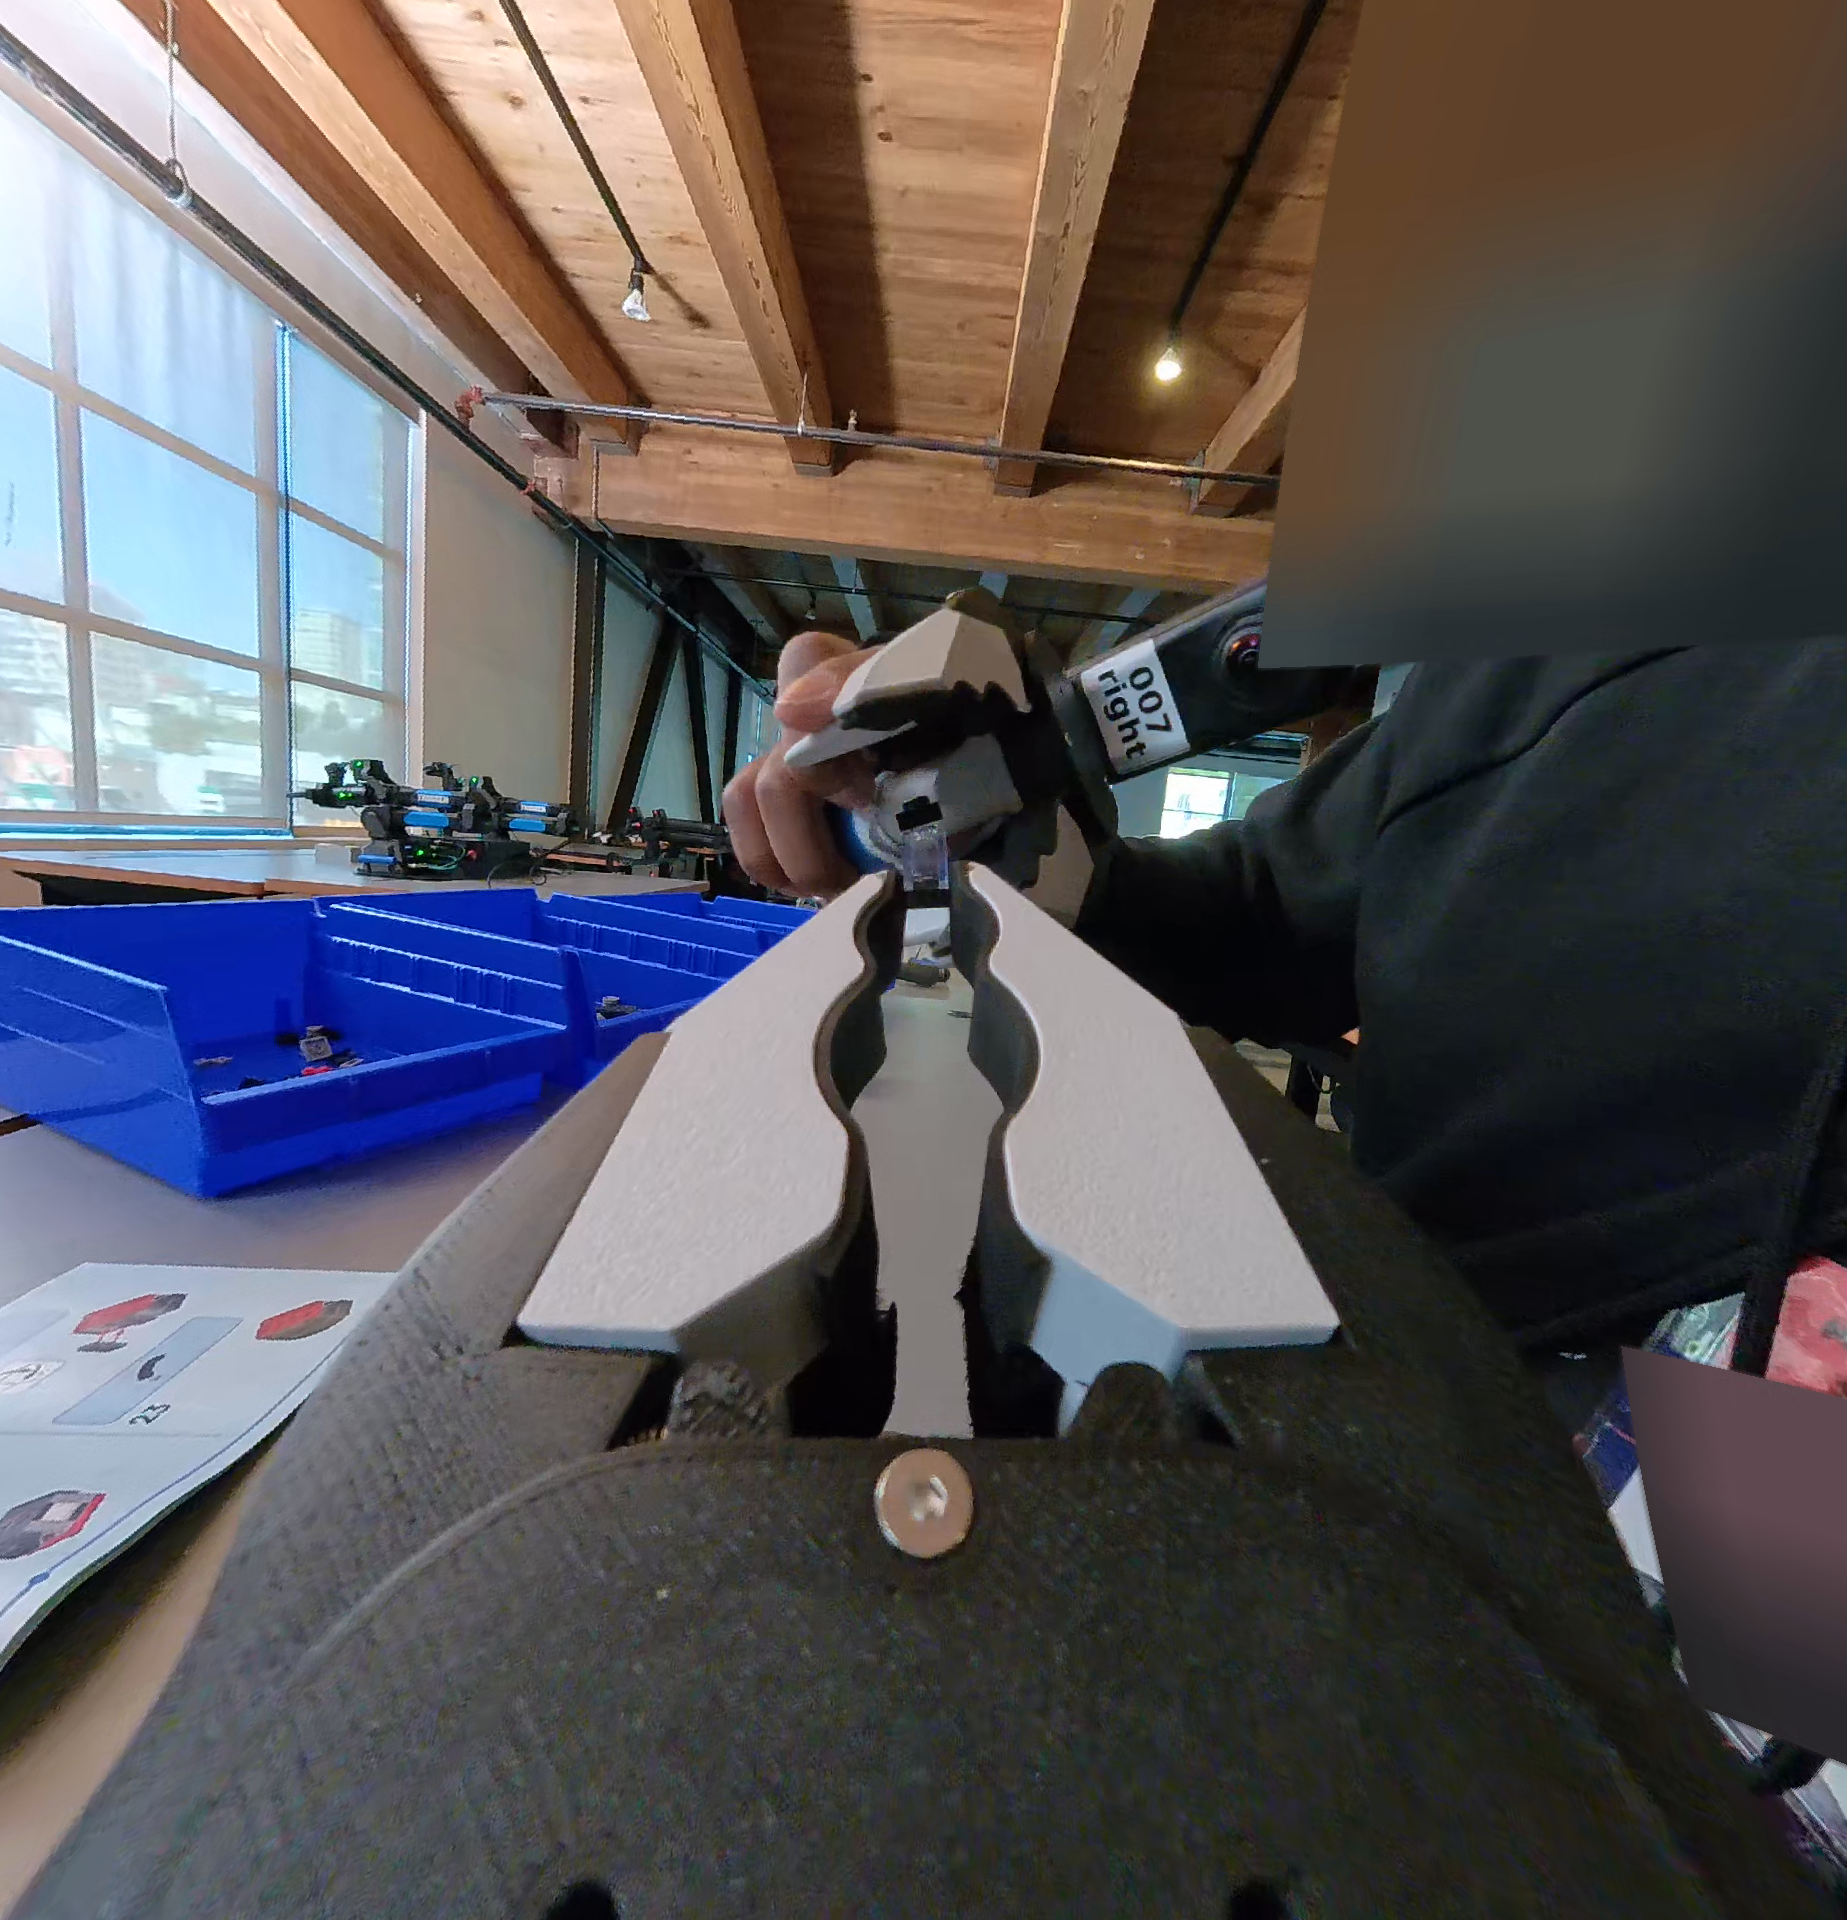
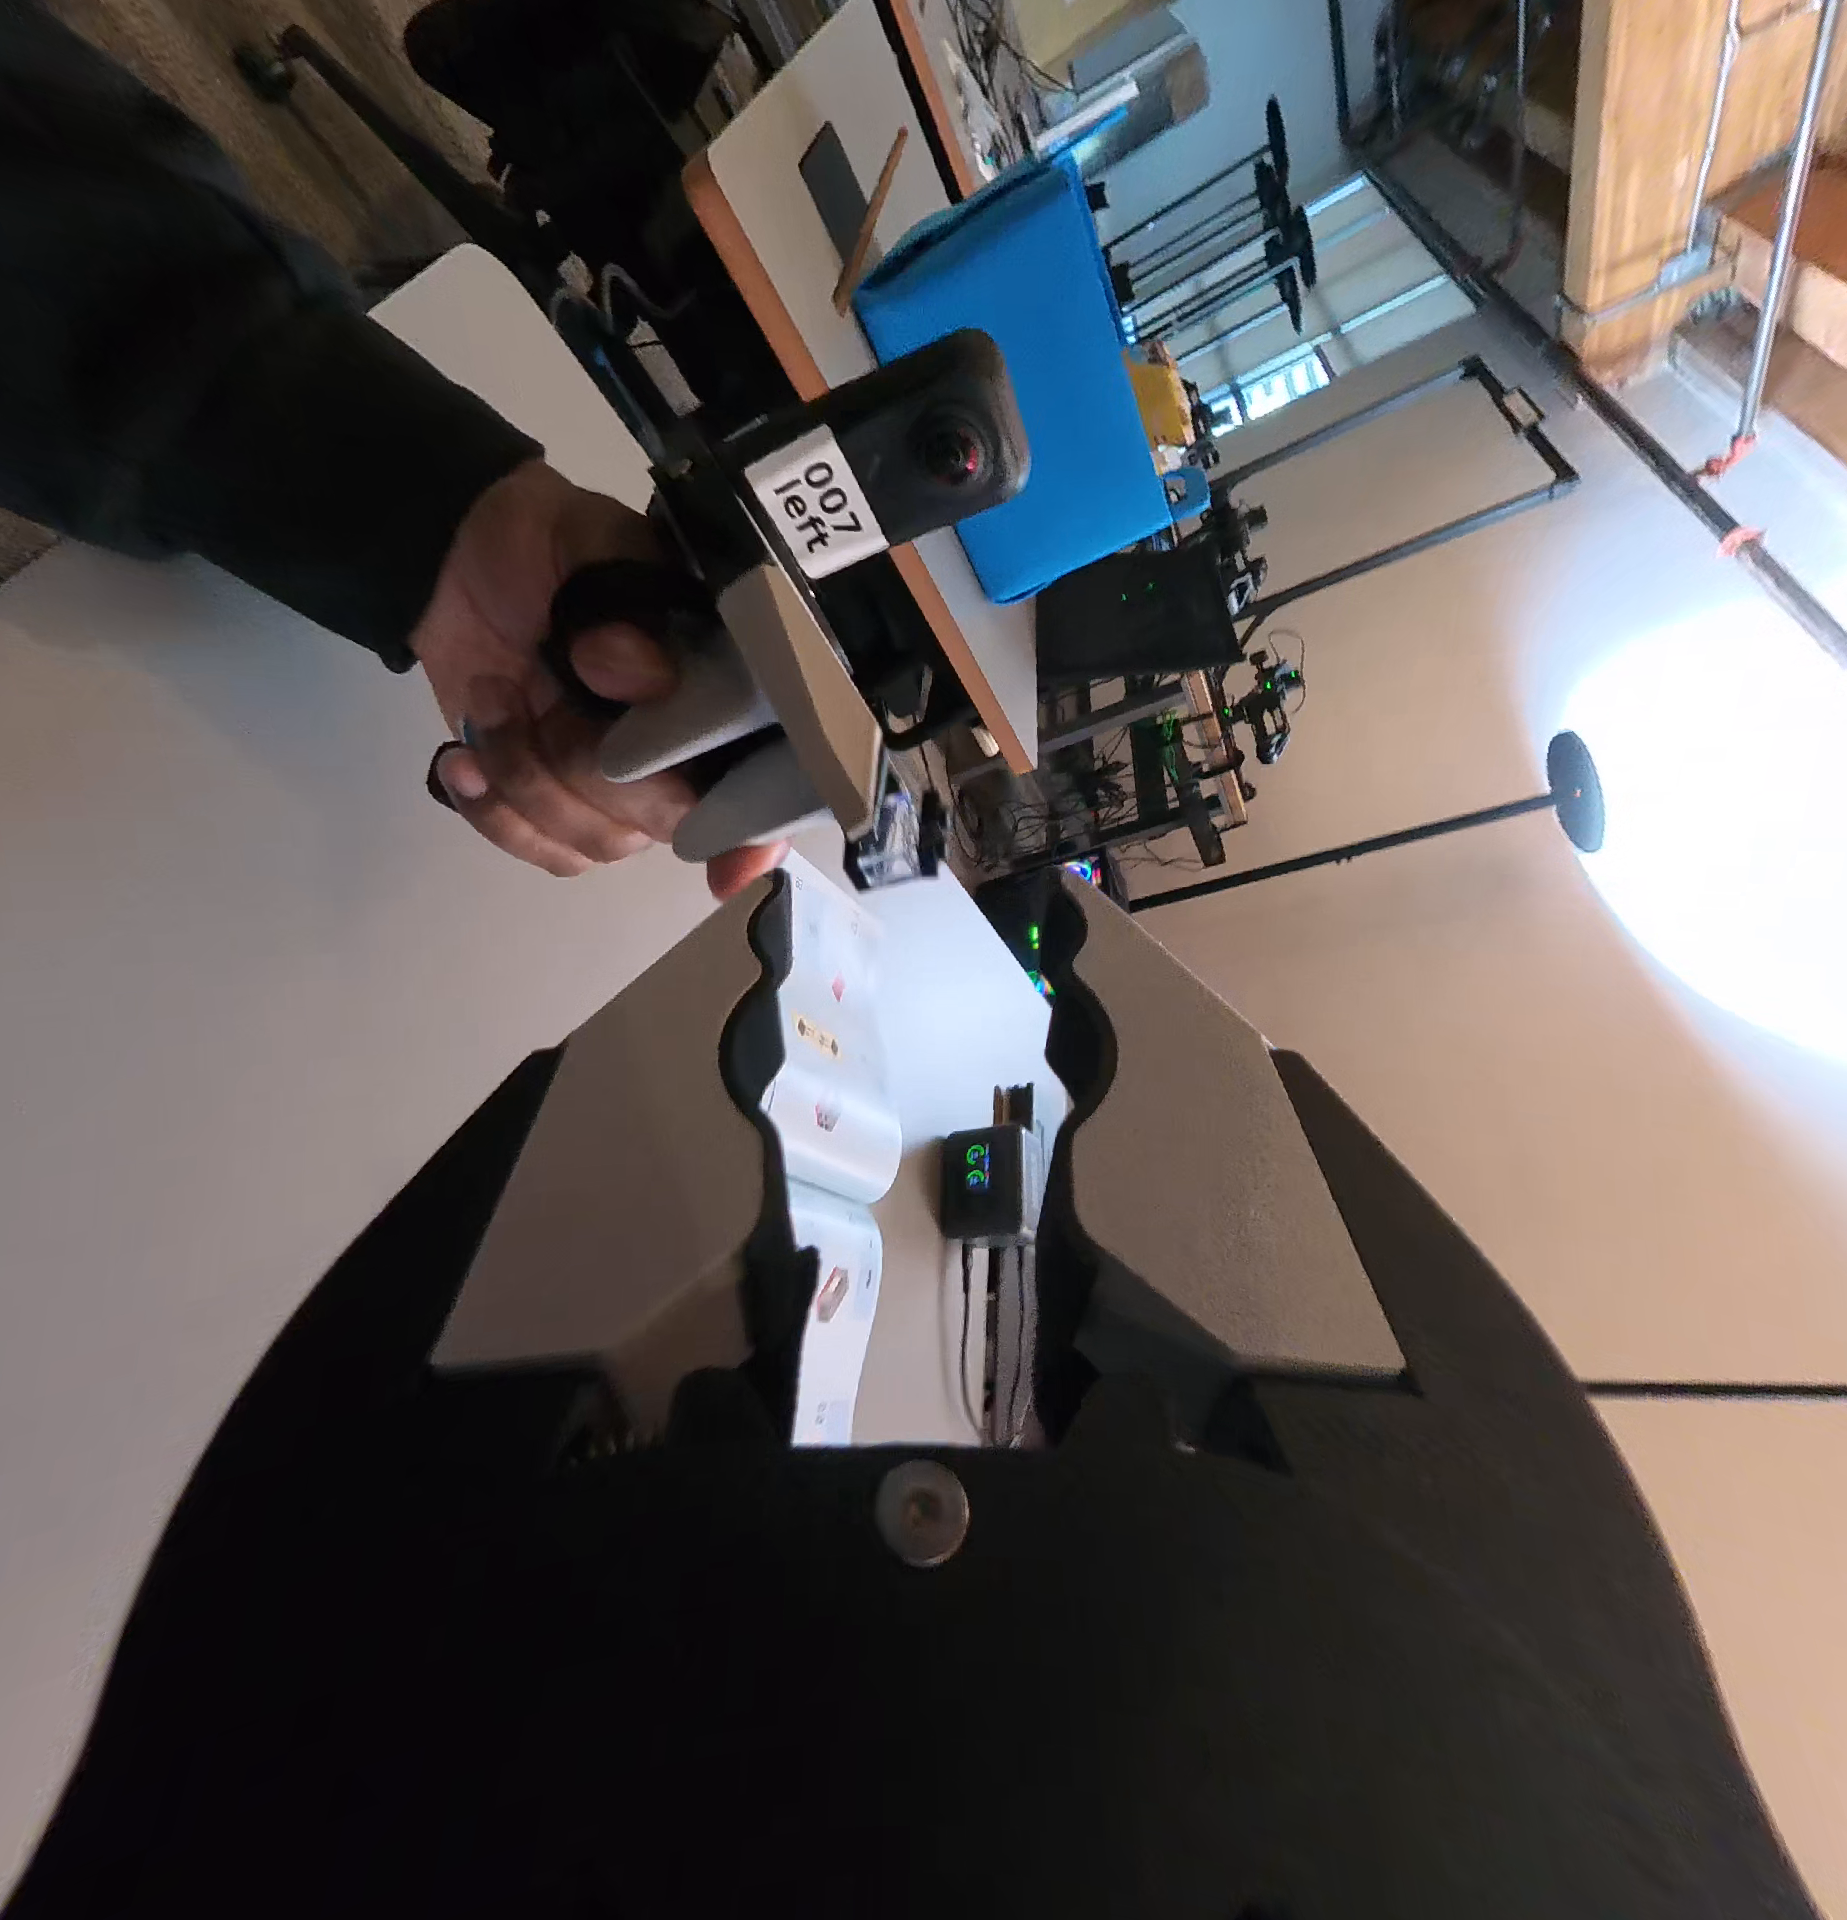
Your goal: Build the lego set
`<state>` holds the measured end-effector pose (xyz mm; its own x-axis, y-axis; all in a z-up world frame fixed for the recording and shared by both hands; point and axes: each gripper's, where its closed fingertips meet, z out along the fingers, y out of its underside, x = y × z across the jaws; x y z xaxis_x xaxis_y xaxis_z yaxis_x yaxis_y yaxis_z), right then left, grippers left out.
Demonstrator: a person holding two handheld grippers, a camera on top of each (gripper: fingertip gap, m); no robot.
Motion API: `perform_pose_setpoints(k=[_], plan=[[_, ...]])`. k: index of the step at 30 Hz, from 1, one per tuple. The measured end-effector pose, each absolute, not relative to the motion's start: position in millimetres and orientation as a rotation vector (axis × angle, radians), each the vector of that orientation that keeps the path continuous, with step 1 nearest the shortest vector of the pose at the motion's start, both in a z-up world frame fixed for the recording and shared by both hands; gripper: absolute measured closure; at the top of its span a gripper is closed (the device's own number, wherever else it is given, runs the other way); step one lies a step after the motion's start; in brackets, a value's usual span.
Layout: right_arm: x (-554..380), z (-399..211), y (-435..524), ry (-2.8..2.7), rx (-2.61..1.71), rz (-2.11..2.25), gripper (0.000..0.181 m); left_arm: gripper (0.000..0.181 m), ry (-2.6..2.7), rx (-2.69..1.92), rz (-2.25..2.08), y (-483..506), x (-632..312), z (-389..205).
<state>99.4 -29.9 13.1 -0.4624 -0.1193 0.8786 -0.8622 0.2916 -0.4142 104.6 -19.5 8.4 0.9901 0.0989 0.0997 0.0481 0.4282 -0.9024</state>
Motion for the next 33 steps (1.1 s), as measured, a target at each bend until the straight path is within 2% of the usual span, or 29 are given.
perform_pose_setpoints(k=[8, 14, 33], plan=[[100, 7, -42, -1.737, 0.944, 1.168, 0.138, 0.173, -0.157, -1.117, 0.025, -23, 103, 9], [93, 7, -45, -1.687, 0.931, 1.127, 0.160, 0.173, -0.199, -1.114, -0.013, -26, 97, 7], [67, -13, -36, -1.678, 0.969, 0.897, 0.163, 0.173, -0.423, -1.105, -0.291, -17, 71, -12]])
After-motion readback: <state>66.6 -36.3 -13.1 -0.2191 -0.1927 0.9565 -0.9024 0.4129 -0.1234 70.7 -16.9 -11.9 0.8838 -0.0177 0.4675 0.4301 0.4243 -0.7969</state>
